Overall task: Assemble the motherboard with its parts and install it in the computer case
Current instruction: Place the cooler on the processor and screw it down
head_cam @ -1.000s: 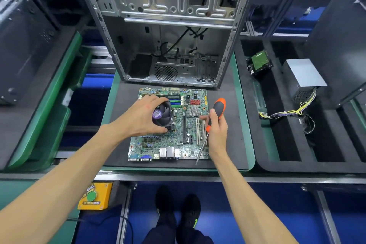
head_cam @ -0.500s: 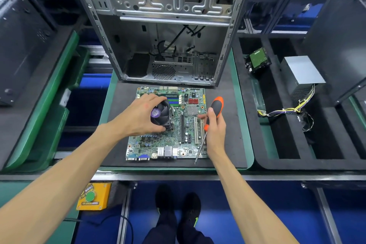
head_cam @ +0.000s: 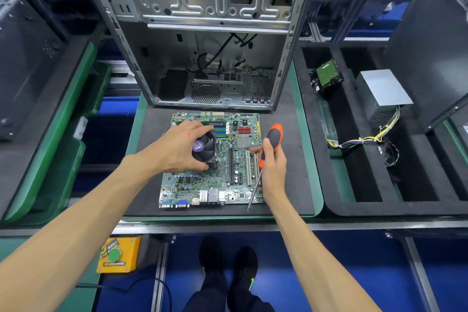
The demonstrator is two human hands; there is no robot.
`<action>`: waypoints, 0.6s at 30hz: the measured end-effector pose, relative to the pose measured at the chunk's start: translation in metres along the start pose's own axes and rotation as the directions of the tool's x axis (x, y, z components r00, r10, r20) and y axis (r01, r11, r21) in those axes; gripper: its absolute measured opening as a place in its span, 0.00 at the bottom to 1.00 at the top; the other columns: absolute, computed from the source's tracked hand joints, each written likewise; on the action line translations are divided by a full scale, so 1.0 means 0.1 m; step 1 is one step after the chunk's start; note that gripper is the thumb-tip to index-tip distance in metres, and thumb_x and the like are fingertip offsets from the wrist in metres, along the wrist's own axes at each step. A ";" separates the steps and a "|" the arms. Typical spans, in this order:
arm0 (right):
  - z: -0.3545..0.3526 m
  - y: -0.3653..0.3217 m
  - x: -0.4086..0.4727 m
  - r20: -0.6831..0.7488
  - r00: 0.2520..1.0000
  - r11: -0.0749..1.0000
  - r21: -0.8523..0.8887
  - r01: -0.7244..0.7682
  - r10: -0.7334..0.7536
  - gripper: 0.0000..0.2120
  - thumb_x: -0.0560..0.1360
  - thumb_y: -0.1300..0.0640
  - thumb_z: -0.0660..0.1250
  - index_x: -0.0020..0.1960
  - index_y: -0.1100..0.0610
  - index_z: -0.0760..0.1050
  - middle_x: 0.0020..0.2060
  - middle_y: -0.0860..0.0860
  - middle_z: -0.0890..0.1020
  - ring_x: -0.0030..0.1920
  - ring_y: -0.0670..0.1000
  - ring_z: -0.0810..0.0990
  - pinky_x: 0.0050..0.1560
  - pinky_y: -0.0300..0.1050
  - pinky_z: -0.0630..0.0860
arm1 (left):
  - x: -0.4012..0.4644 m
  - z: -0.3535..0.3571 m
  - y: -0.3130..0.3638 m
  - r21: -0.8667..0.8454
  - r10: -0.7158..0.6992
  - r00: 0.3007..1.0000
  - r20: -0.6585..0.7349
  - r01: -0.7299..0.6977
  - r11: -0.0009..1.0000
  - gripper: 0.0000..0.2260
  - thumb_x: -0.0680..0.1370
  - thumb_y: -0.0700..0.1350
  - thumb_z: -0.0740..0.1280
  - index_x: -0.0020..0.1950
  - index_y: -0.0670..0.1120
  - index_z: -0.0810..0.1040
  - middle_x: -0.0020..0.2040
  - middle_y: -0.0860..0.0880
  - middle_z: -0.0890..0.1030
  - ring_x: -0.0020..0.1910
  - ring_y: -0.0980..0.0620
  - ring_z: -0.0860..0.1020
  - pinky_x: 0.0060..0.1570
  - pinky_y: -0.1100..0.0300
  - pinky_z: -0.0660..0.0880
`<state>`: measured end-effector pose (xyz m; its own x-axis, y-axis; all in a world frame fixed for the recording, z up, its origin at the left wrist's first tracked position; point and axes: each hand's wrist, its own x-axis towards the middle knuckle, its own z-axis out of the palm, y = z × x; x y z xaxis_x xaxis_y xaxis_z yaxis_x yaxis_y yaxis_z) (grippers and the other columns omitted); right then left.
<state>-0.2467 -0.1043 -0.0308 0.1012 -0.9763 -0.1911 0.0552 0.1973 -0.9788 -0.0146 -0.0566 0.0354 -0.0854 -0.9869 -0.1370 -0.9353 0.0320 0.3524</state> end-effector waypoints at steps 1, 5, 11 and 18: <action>0.00 0.00 0.00 0.000 1.000 1.000 -0.001 0.002 -0.002 0.11 0.85 0.50 0.60 0.49 0.55 0.75 0.39 0.43 0.83 0.36 0.39 0.74 0.40 0.26 0.72 | -0.01 0.01 0.00 0.000 0.003 1.000 -0.013 -0.003 1.000 0.45 0.65 0.59 0.79 0.77 0.46 0.66 0.65 0.50 0.73 0.64 0.49 0.69 0.67 0.49 0.68; 0.02 -0.01 -0.02 -0.007 1.000 1.000 0.006 0.001 -0.001 0.10 0.84 0.50 0.61 0.47 0.52 0.74 0.40 0.47 0.83 0.36 0.40 0.73 0.39 0.26 0.72 | -0.08 0.10 0.00 0.047 0.030 0.997 -0.075 -0.027 0.999 0.44 0.65 0.60 0.79 0.76 0.46 0.67 0.65 0.50 0.73 0.63 0.48 0.70 0.66 0.49 0.68; 0.02 -0.05 -0.03 0.000 1.000 1.000 0.014 0.003 -0.003 0.10 0.83 0.48 0.61 0.48 0.52 0.74 0.41 0.50 0.82 0.34 0.40 0.73 0.37 0.29 0.72 | -0.12 0.13 -0.08 -0.145 0.027 0.997 -0.065 -0.037 0.989 0.42 0.67 0.55 0.80 0.76 0.48 0.66 0.68 0.52 0.72 0.66 0.51 0.68 0.68 0.53 0.66; 0.01 -0.24 -0.06 0.028 0.999 0.998 -0.033 0.045 -0.044 0.10 0.82 0.47 0.64 0.46 0.51 0.75 0.37 0.53 0.76 0.38 0.46 0.73 0.35 0.34 0.73 | -0.18 0.18 -0.13 -0.131 0.076 0.995 -0.061 -0.083 0.988 0.43 0.72 0.56 0.77 0.80 0.48 0.59 0.76 0.49 0.65 0.75 0.49 0.63 0.74 0.56 0.58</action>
<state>-0.2472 -0.1032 -0.0059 0.1266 -0.9813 -0.1452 0.0265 0.1497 -0.9884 -0.0071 -0.0359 0.0166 -0.1350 -0.9894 -0.0530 -0.8720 0.0933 0.4805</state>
